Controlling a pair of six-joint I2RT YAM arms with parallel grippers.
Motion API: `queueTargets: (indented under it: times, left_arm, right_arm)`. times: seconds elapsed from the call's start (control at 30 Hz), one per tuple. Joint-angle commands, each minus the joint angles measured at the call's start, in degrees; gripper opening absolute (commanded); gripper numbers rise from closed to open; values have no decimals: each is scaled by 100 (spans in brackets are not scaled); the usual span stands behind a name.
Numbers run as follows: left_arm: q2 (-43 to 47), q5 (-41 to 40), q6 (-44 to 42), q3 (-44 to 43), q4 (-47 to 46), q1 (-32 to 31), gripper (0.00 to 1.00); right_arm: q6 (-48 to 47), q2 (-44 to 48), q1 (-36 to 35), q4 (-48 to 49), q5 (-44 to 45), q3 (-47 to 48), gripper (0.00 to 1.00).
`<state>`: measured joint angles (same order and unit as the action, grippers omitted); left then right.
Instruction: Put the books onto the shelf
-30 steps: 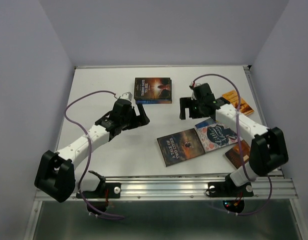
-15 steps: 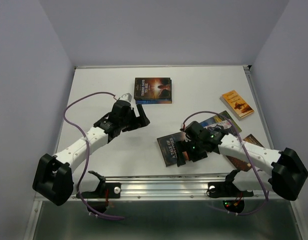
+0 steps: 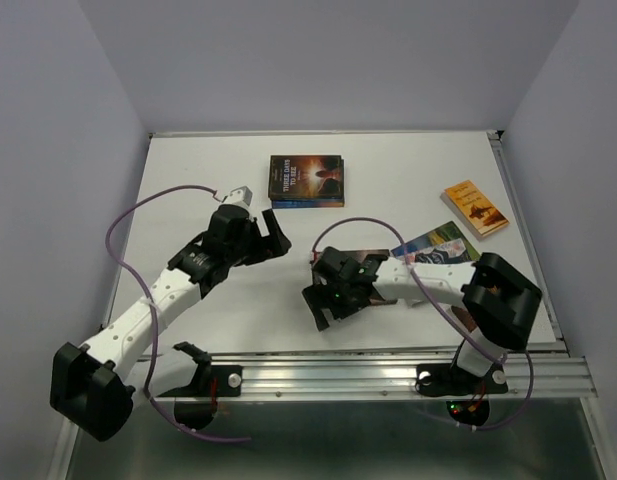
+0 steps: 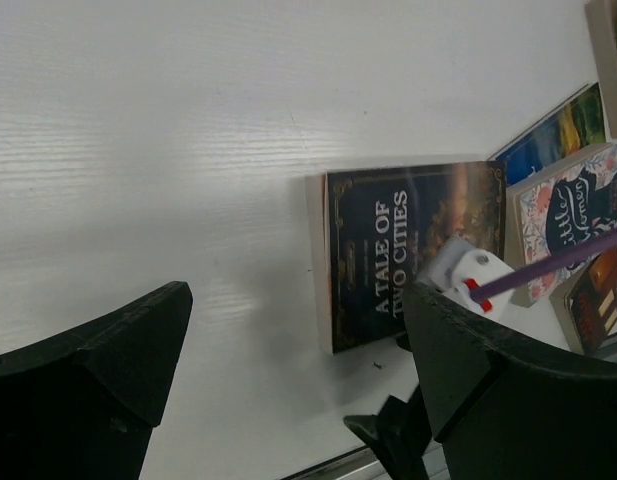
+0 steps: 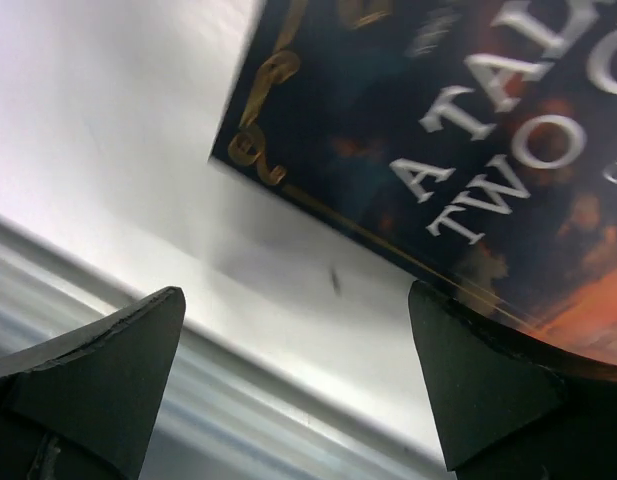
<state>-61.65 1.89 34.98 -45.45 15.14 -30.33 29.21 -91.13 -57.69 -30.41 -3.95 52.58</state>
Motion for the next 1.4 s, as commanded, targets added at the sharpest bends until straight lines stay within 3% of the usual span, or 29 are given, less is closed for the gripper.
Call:
queueTargets:
  times: [0.0, 0.3, 0.47, 0.6, 0.8, 0.93, 1.1, 1.17, 1.2, 1.37]
  left_arm:
    - [591, -355, 166, 53, 270, -26, 99]
    - [1664, -655, 738, 493, 508, -26, 99]
    - [1621, -523, 940, 713, 280, -26, 99]
    - [1402, -243, 1028, 932, -142, -26, 99]
    - [638, 373, 1107, 1056, -1117, -43, 99]
    - [-170, 610, 1177, 942, -1740, -140, 99]
    - [-1269, 857, 1441, 705, -2550, -351, 99]
    - [-1682, 848, 1546, 564, -2778, -474, 99]
    - [-1832, 848, 1573, 512, -2849, -509, 99]
    - [-2789, 1050, 1827, 239, -3244, -632, 99]
  right_arm:
    - [-1021, -1098, 12, 1142, 1142, 996, 100]
    - [-1892, -2550, 698, 1328, 756, 2933, 100]
    - [-1700, -1473, 698, 1178, -421, 2785, 100]
    - [-1612, -626, 1092, 968, -712, 2276, 100]
    - [-1803, -677, 2733, 721, -169, 2151, 100]
    - [-2568, -1309, 3334, 721, 26, 2388, 100]
    - [-2851, -1908, 3773, 624, -230, 2749, 100]
    - [-2851, -2031, 3958, 598, -317, 2741, 95]
    - [-2833, -2057, 4011, 598, -422, 2679, 87]
    - [-2754, -2014, 4011, 537, -931, 2267, 78]
